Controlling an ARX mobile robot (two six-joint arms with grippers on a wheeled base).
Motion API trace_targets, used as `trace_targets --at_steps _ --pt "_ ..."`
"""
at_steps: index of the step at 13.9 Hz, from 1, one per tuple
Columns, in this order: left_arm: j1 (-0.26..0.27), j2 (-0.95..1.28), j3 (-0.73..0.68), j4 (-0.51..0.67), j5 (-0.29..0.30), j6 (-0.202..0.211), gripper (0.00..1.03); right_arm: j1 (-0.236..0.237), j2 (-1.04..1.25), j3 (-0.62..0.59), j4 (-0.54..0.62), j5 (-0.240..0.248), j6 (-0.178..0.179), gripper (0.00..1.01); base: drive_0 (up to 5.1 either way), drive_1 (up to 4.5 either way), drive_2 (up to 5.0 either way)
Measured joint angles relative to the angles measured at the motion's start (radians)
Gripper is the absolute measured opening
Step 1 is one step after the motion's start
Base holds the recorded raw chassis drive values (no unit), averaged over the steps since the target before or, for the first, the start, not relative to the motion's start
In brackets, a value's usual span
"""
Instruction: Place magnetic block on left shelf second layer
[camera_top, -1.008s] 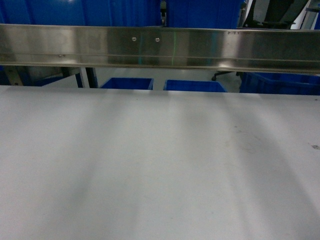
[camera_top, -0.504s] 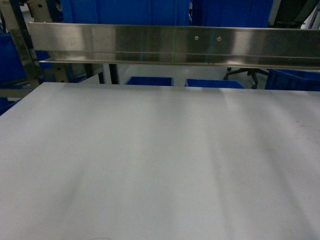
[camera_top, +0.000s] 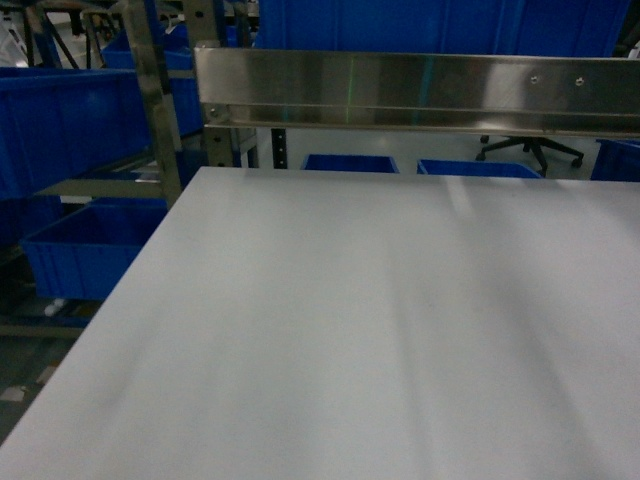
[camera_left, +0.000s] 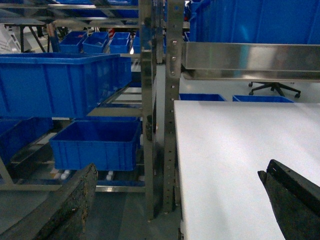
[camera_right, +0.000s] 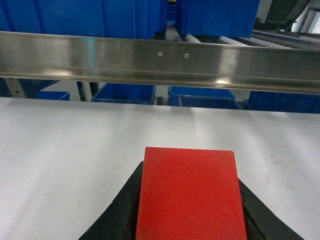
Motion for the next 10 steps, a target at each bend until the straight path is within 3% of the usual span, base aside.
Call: trace_targets --at_steps 10 --pt "0.0 0.0 0.0 0.0 -0.001 0.0 0.98 0.0 0.0 0.0 0.004 -0.003 0.0 0.33 -5.0 2.43 2.4"
